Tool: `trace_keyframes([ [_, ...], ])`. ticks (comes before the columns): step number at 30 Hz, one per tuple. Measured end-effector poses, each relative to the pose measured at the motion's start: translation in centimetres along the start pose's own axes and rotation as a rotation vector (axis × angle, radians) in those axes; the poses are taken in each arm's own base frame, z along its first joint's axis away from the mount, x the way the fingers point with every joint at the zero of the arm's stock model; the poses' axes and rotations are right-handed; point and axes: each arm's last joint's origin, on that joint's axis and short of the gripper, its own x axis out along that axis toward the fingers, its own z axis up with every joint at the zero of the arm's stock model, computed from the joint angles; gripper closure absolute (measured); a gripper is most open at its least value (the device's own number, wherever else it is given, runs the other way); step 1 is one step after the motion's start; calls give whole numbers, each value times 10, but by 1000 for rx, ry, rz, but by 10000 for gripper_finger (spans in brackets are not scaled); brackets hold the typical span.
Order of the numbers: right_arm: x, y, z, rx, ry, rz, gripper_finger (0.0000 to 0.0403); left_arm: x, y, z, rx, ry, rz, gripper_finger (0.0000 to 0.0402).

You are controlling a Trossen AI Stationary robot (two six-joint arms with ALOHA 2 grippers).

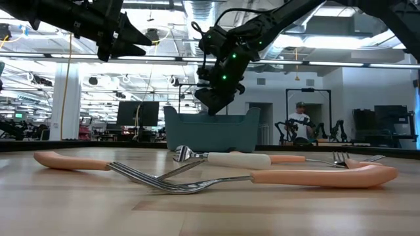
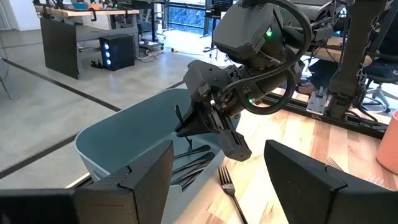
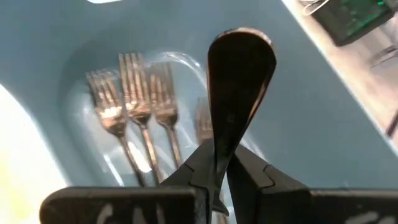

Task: Sort silverware by color (type)
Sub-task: Put the black fork into the blue bin

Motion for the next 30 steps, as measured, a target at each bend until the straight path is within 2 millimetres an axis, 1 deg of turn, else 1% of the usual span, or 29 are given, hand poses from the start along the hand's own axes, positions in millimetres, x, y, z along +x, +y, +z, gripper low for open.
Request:
trace_keyframes([
  [5,1,-1,0,19,4,36,337,0,0,0,-8,0,0,164],
  [8,2,-2,0,23,6,79,323,0,0,0,-9,0,0,164],
  [11,2,-3,-1,20,9,81,295,0,0,0,-9,0,0,164],
  [17,2,-3,-1,16,9,81,225,0,0,-2,-11,16,2,164],
  [20,2,-3,-1,8,7,81,201,0,0,-3,-13,28,4,164],
  [22,2,-3,0,-3,-2,81,192,0,1,-3,-12,33,5,164],
  [27,-6,-3,7,-61,-38,85,187,0,0,-3,-21,34,5,164],
  [29,-17,-5,12,-101,-49,91,186,0,0,-3,-22,34,5,164],
  [30,-24,-5,19,-116,-81,92,186,0,0,-3,-23,33,2,164],
])
